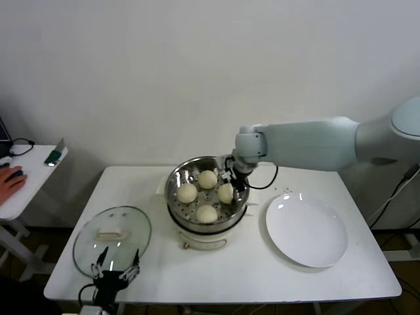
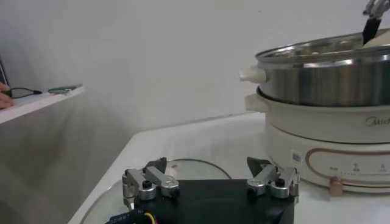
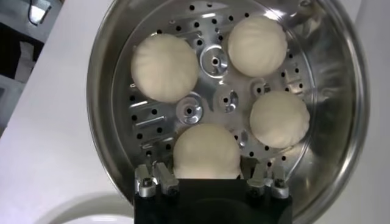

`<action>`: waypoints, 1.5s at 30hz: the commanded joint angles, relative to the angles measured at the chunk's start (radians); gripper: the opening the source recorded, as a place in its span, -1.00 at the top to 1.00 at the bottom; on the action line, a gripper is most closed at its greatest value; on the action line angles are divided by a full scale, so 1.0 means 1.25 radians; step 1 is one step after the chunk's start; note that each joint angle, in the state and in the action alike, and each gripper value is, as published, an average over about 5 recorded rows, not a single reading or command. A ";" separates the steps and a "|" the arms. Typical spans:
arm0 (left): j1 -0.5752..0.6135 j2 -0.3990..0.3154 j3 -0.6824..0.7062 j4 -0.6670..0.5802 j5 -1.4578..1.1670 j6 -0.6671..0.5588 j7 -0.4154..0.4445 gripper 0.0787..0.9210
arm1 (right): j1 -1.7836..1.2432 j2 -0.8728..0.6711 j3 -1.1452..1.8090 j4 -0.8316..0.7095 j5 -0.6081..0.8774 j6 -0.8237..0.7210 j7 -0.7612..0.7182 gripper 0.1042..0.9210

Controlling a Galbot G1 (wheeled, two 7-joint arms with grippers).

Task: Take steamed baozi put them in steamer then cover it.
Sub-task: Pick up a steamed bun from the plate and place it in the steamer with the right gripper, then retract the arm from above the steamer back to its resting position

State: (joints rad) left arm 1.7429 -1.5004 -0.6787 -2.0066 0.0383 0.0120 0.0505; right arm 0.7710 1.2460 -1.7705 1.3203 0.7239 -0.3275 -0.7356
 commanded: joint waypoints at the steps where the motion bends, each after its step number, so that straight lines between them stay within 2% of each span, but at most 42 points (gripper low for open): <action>1: 0.002 -0.001 0.000 0.000 0.000 -0.001 0.000 -0.77 | -0.032 0.009 0.009 -0.018 -0.031 -0.005 0.012 -0.48; 5: 0.002 -0.001 0.000 -0.001 0.000 -0.001 -0.001 -0.77 | -0.028 0.008 0.009 -0.017 -0.017 -0.001 0.005 -0.51; 10: 0.003 -0.001 -0.001 -0.003 -0.001 -0.001 -0.001 -0.77 | -0.017 0.003 0.009 -0.016 -0.009 0.008 -0.011 -0.72; 15: 0.005 -0.001 -0.001 -0.006 -0.004 0.003 -0.004 -0.77 | 0.039 -0.029 0.022 -0.002 0.010 0.031 -0.055 -0.76; 22: 0.008 0.001 0.001 -0.020 -0.012 0.026 -0.011 -0.77 | 0.156 -0.150 0.097 0.021 0.177 0.053 -0.119 -0.76; 25: 0.009 0.002 0.003 -0.025 -0.012 0.033 -0.011 -0.77 | 0.156 -0.227 0.149 0.042 0.231 0.028 -0.035 -0.76; 28: 0.008 0.004 0.004 -0.026 -0.017 0.035 -0.011 -0.77 | 0.080 -0.311 0.254 0.065 0.256 0.004 0.151 -0.76; 30: 0.006 0.008 0.004 -0.026 -0.024 0.035 -0.011 -0.77 | -0.011 -0.365 0.361 0.074 0.238 0.007 0.277 -0.76; 33: 0.000 0.017 0.006 -0.022 -0.027 0.029 -0.008 -0.77 | -0.165 -0.435 0.534 0.082 0.187 0.027 0.398 -0.76; 40: -0.025 0.039 0.012 -0.021 -0.025 0.006 0.002 -0.77 | -0.526 -0.554 0.908 0.142 0.105 0.072 0.594 -0.76; 45: -0.044 0.047 0.013 -0.020 -0.018 0.008 -0.006 -0.77 | -0.849 -0.617 1.176 0.204 0.015 0.127 0.647 -0.76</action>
State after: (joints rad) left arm 1.7153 -1.4589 -0.6637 -2.0335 0.0123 0.0325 0.0482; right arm 0.4066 0.7090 -0.9974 1.4597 0.8778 -0.2542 -0.2494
